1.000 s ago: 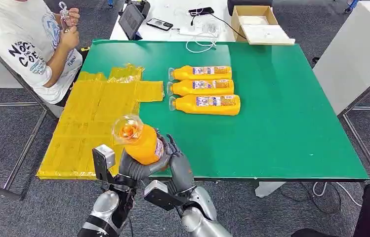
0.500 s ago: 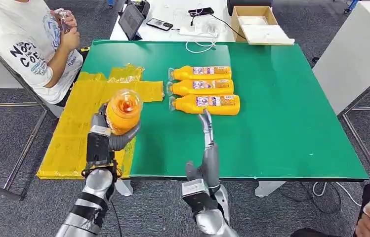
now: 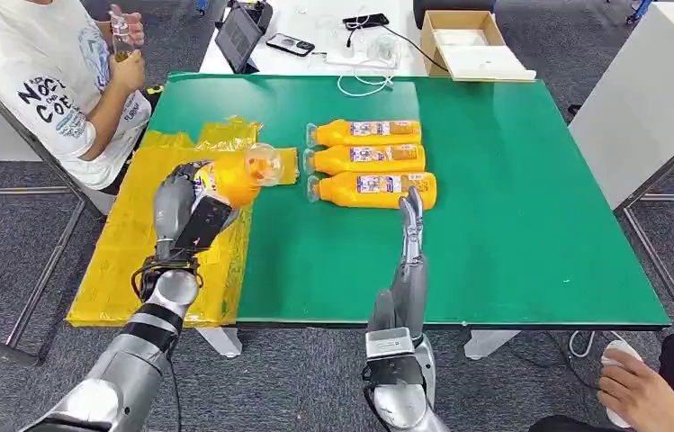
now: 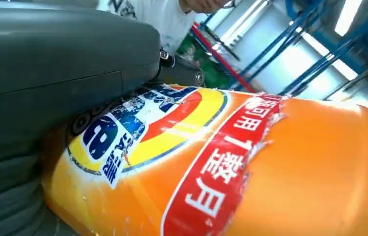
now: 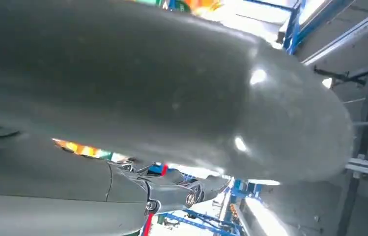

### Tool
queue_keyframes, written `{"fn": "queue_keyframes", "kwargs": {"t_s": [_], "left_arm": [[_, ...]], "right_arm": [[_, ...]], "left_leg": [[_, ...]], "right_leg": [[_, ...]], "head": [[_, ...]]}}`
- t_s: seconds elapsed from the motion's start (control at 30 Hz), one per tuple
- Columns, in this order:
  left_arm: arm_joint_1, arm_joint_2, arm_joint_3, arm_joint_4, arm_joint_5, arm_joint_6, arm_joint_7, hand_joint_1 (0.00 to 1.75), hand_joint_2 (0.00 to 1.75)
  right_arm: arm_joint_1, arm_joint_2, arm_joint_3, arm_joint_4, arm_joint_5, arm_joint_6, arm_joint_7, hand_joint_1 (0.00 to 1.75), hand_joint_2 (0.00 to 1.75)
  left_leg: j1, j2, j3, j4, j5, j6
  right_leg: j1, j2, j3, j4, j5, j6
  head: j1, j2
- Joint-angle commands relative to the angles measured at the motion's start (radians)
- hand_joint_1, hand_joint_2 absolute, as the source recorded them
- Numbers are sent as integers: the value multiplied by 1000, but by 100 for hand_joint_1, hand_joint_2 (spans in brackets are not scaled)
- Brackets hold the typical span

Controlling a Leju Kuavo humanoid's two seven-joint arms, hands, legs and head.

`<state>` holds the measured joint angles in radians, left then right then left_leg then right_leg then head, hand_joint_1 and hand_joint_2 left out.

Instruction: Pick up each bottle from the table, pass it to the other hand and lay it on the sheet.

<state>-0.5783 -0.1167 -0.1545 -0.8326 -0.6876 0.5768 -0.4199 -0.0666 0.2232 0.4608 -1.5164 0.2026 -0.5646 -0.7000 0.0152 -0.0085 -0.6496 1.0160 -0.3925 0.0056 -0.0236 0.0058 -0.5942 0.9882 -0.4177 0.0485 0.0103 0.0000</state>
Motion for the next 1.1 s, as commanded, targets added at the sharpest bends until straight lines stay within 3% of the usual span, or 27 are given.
{"fn": "queue_keyframes", "kwargs": {"t_s": [0.03,0.43,1.1], "left_arm": [[-301,146,-167,493,-439,-99,251,175,175],[-313,163,-111,541,-437,-289,241,175,175],[-261,164,-78,554,-439,-351,274,175,175]], "right_arm": [[-70,-20,-17,70,-9,51,2,0,0],[-72,-10,-44,105,-24,67,3,0,0],[-72,13,-49,194,-35,109,7,0,0]], "left_leg": [[2,1,4,1,-1,0],[2,2,6,1,-2,1],[1,3,5,0,-2,1]], "right_leg": [[2,0,5,0,-1,-4],[2,0,6,0,-2,-4],[2,2,5,-1,-1,-3]], "head": [[0,0],[0,0],[0,0]]}}
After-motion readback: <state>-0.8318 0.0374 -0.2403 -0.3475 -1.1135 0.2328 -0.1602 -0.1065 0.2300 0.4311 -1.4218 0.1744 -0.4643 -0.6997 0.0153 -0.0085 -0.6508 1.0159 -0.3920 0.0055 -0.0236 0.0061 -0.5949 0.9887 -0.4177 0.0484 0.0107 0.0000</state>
